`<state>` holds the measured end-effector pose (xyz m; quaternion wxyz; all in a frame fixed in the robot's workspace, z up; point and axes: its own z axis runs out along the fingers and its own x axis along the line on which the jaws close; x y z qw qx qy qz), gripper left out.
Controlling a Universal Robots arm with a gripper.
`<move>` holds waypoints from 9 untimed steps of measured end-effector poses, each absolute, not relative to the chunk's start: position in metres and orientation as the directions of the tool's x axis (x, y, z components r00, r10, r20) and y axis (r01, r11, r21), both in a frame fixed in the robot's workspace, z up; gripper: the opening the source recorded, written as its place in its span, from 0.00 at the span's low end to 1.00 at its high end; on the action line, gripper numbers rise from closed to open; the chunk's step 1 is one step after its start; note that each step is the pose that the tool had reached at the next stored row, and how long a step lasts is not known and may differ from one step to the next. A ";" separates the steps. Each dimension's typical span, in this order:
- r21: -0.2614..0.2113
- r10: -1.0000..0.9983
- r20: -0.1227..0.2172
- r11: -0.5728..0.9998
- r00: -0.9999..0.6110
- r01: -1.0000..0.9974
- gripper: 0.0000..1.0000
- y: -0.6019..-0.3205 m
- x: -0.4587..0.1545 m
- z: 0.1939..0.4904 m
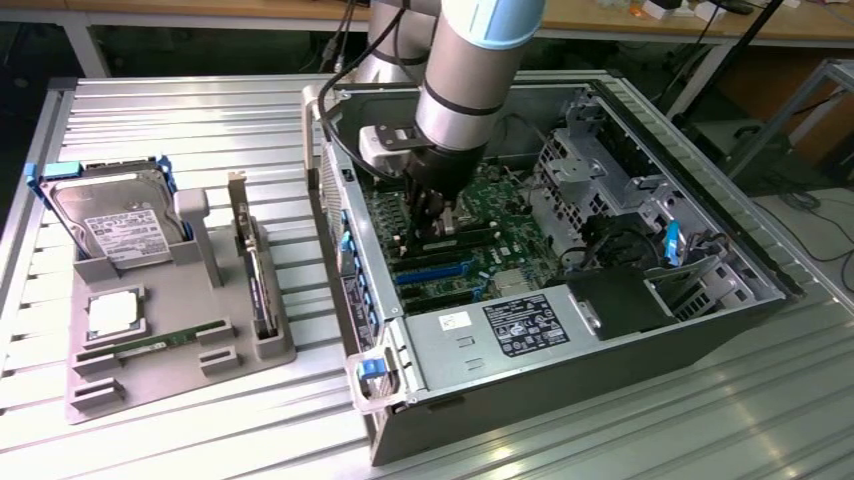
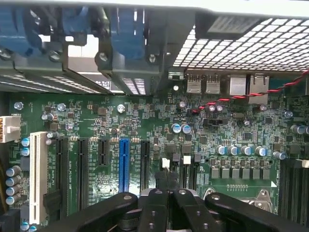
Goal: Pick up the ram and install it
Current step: 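Press down the ram until it locks into place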
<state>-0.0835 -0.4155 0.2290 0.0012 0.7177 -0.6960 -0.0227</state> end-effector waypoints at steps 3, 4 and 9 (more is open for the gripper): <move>0.034 -0.999 -0.032 -0.031 0.030 -0.999 0.11 -0.416 -0.071 0.230; 0.034 -0.999 -0.032 -0.031 0.030 -0.999 0.11 -0.416 -0.064 0.231; 0.034 -0.999 -0.031 -0.031 0.030 -0.999 0.11 -0.416 -0.039 0.233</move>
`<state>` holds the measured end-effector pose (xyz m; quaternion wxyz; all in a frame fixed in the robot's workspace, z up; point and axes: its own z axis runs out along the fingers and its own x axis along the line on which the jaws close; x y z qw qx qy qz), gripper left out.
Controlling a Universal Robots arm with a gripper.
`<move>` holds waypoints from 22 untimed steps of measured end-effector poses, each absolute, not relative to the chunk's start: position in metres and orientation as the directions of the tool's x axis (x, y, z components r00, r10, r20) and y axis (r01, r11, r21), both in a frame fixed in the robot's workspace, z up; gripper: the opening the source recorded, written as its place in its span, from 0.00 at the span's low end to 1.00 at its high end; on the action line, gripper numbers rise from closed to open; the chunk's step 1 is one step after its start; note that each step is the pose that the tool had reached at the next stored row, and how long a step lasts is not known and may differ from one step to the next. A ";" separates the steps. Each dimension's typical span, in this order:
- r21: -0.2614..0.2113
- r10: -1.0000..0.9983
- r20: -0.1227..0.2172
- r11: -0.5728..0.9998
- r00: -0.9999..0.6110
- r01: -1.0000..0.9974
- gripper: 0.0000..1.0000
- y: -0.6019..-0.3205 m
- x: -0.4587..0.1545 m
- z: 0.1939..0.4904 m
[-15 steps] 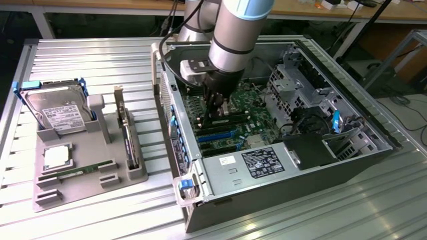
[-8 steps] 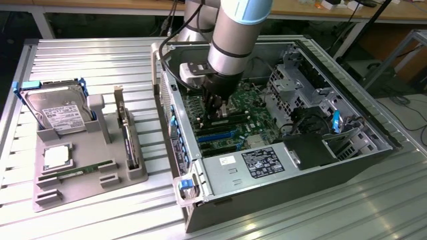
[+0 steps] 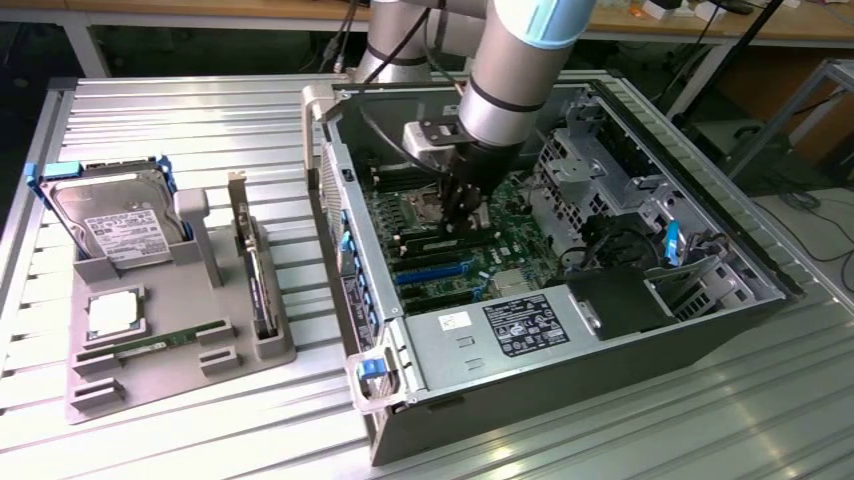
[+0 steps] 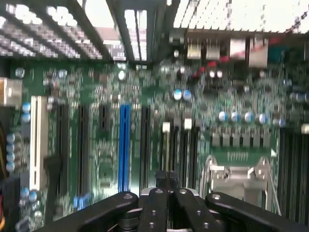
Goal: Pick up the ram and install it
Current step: 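Press down the ram until it locks into place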
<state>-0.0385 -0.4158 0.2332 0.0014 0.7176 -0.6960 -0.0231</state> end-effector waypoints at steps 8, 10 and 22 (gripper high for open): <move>0.034 -0.999 -0.032 -0.031 0.030 -0.999 0.11 -0.416 0.003 0.238; 0.034 -0.999 -0.033 -0.031 0.030 -0.999 0.11 -0.416 0.016 0.240; 0.033 -0.999 -0.033 -0.028 0.027 -0.999 0.11 -0.415 0.043 0.290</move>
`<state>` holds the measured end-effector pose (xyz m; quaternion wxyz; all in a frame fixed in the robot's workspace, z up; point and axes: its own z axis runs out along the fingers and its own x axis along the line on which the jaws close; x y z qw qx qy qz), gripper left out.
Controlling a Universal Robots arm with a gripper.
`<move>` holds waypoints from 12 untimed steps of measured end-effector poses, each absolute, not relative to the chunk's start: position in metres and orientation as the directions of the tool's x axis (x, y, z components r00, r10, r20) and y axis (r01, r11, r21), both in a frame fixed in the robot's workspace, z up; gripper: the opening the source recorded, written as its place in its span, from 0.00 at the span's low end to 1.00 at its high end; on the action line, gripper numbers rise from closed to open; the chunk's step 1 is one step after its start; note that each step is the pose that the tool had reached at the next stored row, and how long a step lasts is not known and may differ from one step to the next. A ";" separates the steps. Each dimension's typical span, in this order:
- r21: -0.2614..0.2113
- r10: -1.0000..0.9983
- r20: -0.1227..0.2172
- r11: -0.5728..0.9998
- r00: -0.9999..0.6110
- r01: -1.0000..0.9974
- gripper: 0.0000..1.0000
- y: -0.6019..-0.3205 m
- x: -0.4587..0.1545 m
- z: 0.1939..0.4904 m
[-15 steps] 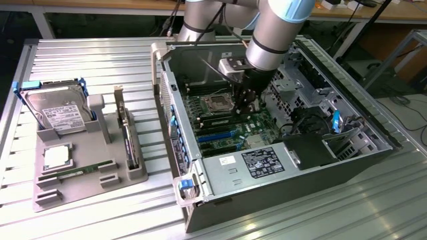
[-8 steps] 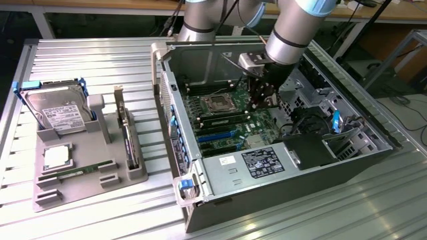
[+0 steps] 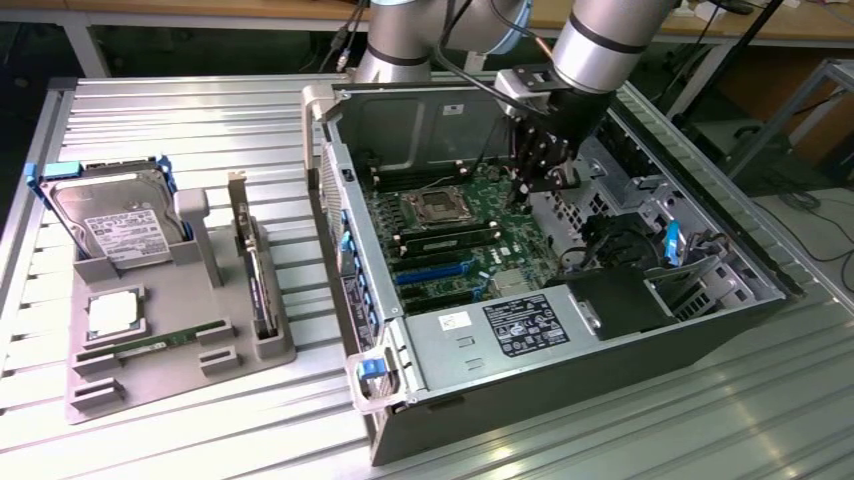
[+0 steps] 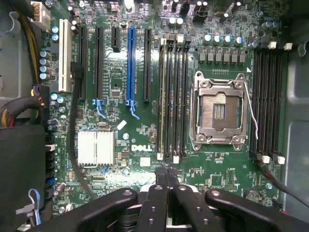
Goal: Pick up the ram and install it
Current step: 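Press down the ram until it locks into place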
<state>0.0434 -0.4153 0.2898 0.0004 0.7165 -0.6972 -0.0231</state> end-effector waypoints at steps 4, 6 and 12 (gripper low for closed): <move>0.033 -0.999 -0.033 -0.028 0.027 -0.999 0.11 -0.415 0.043 0.290; 0.033 -0.999 -0.032 -0.028 0.027 -0.999 0.11 -0.415 0.043 0.290; 0.033 -0.999 -0.032 -0.023 0.022 -0.999 0.11 -0.415 0.043 0.290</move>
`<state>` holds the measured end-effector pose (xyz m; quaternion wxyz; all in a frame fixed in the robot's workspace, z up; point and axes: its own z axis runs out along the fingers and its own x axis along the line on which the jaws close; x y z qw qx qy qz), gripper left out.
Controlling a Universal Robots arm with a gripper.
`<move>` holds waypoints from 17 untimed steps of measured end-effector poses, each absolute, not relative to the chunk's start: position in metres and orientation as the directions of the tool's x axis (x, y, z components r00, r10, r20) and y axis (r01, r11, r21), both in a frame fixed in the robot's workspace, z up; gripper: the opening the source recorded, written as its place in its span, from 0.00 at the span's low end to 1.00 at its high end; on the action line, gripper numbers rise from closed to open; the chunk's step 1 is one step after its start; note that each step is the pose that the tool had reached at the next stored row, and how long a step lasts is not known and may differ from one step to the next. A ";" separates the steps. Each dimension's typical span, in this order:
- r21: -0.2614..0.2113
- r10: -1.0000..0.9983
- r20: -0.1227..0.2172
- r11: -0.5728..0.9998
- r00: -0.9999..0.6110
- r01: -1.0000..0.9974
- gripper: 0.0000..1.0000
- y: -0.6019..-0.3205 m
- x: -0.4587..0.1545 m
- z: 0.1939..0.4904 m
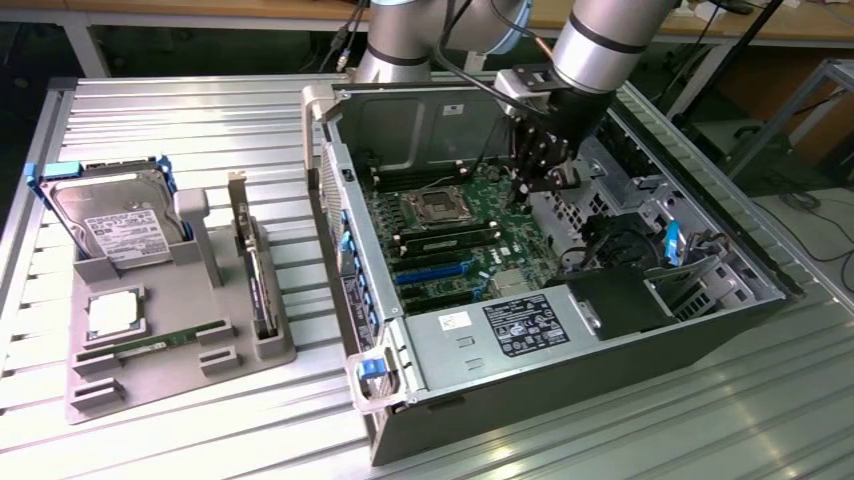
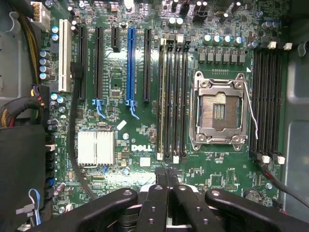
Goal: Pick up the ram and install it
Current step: 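Press down the ram until it locks into place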
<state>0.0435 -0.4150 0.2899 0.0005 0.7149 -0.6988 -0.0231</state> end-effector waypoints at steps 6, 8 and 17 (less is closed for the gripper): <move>0.033 -0.996 -0.032 0.081 -0.082 -0.996 0.11 -0.415 0.043 0.290; 0.033 -0.991 -0.032 0.130 -0.131 -0.991 0.11 -0.415 0.043 0.290; 0.033 -0.944 -0.032 0.328 -0.329 -0.944 0.11 -0.415 0.043 0.291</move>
